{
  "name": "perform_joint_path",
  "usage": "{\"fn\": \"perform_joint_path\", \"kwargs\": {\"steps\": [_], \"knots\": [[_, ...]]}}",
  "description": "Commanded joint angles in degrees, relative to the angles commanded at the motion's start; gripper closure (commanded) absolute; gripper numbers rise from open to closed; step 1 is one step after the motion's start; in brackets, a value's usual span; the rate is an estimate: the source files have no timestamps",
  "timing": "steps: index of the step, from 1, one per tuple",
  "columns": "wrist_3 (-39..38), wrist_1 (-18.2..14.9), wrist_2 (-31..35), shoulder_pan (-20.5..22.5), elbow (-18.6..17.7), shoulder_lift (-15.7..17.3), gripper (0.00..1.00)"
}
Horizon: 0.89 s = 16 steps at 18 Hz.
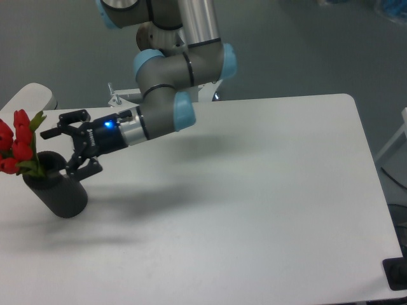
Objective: Insert the flowers into the vase
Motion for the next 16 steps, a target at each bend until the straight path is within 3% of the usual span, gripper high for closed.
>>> {"fn": "perform_joint_path", "kwargs": {"steps": [4,8,11,13,16], "knots": [[-0.4,0.0,0.0,3.0,1.2,0.3,0.00],[-4.9,-0.4,1.6,8.1,6.6,-0.7,0.00],[-6.6,-0.5,6.4,11.5,9.8,-2.3,0.00],[-6.9,-0.5,11.1,12.2,11.0,-3.1,0.00],[-6.9,-0.9,19.2,12.5,15.6,-6.2,0.00]]}}
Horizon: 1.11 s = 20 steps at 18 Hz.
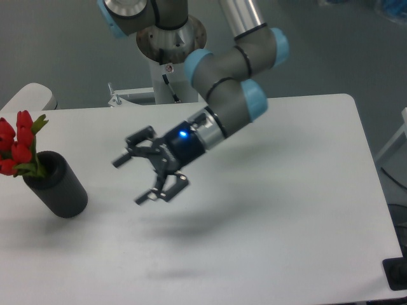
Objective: Insert the flowers into the vase
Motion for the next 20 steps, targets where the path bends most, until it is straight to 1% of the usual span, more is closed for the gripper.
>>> {"fn": "perform_joint_path", "kwargs": {"steps": [3,4,6,7,8,10,12,15,16,18,20], "knots": [[-0.7,-0.3,7.1,0.5,4.7,-2.8,0.00],[-3.6,-0.5,10.5,0.6,6.0,-3.3,0.00],[-10.3,-0.9,20.6,0.7,9.9,-4.4,0.00],[-11.8,-1.1,25.9,0.5,11.6,-5.1,0.00],[-12.2,-1.1,29.4,0.2,12.8,-6.0,0.00],[-12.5,-1.5,32.7,0.1,14.6,-7.2,0.00],[-12.2,-2.6,35.6,0.1,15.9,-8.0,0.00],[-11.8,-4.0,42.0,-0.1,17.7,-9.2,0.00],[-11.6,-5.1,44.0,-0.3,18.2,-9.5,0.00],[-10.8,-8.6,48.1,-1.0,20.5,-10.7,0.00],[-7.0,-11.8,52.8,-1.6,22.2,-12.0,0.00]]}}
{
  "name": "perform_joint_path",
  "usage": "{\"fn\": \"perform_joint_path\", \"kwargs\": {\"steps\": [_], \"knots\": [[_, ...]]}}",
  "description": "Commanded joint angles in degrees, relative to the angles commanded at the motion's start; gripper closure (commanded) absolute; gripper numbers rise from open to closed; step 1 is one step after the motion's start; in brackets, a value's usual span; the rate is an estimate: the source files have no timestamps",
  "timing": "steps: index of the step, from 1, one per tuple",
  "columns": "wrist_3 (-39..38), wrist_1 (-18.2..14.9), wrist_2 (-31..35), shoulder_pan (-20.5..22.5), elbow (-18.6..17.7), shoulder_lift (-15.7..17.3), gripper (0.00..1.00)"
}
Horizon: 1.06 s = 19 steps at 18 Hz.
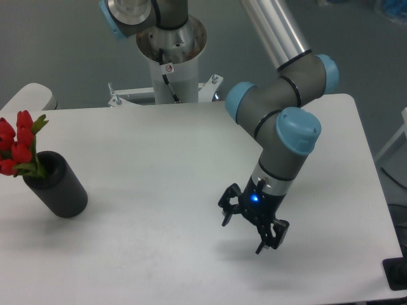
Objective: Insert the flowers into the vase
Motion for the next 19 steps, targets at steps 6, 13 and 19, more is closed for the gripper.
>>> {"fn": "perform_joint_path", "kwargs": {"steps": [6,13,19], "knots": [[4.9,-2.7,7.7,-1.8,2.6,-1.7,0.00],[7.8,-2.8,11.6,-2.6,2.9,-2.3,0.00],[7.9,-5.9,15.0,-3.8,3.9,-2.4,0.00]]}}
